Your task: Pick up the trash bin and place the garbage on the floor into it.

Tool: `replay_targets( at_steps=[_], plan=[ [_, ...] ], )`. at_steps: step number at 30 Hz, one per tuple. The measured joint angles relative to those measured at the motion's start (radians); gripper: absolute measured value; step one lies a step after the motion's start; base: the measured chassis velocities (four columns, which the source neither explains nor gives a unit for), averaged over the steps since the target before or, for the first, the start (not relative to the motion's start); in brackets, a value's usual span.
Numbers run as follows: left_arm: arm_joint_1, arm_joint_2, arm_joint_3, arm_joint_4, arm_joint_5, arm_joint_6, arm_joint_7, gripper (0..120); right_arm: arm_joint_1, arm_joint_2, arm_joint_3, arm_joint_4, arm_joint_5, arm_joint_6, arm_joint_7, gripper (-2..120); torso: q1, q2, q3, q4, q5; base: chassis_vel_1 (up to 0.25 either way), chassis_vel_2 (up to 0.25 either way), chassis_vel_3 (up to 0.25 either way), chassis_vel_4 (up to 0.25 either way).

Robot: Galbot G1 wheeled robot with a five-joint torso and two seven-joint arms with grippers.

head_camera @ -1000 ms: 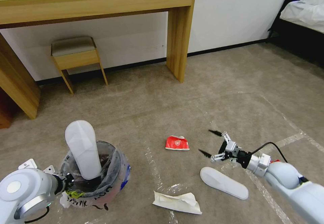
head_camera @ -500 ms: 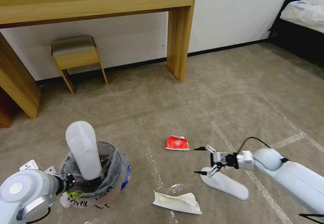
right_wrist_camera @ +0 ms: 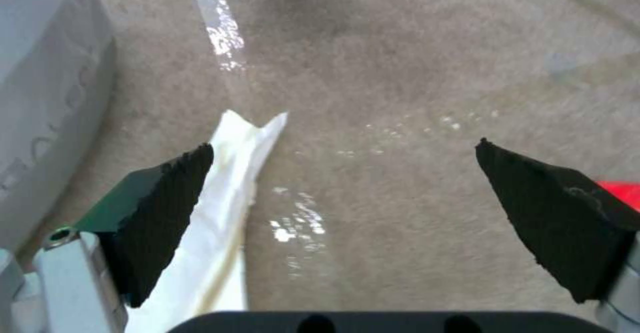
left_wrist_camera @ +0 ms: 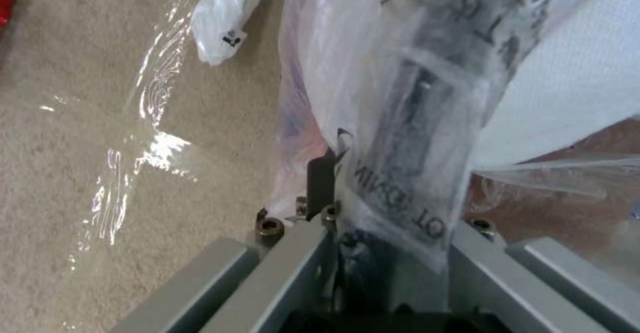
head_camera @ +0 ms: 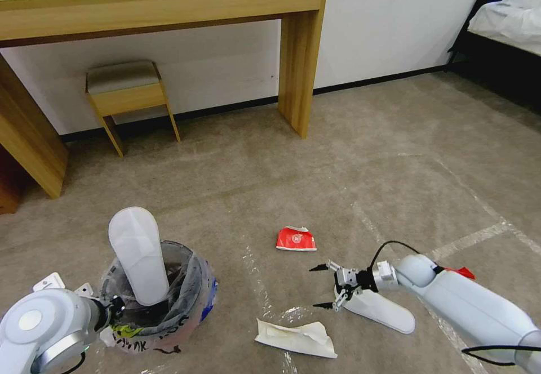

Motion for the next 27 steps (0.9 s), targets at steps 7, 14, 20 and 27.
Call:
replay_targets(
  at_steps=[7,14,20,27],
  plan=[
    [-0.007,-0.003,0.015,0.017,0.014,0.003,0.002,0,-0.043,0.004,-0.002,-0.009,0.016,-0.038,0.058,100,0.0,0.0,0.0,0.0,0.0001,0.0,0.0,0.0,0.0],
    [-0.01,0.001,0.019,0.026,0.019,0.005,0.009,0,-0.026,-0.008,-0.07,-0.004,0.059,-0.131,0.128,100,0.0,0.0,0.0,0.0001,0.0001,0.0,0.0,0.0,0.0],
    [-0.012,-0.006,0.023,0.042,0.042,0.01,0.024,0,-0.009,-0.029,-0.121,-0.006,0.0,-0.157,0.183,100,0.0,0.0,0.0,-0.0001,0.0001,0.0,0.0,0.0,0.0],
    [-0.022,-0.019,0.034,0.065,0.059,0.016,0.036,0,-0.001,-0.021,-0.153,-0.024,0.006,-0.164,0.183,100,0.0,0.0,0.0,0.0,0.0,0.0,0.0,0.0,0.0]
  ],
)
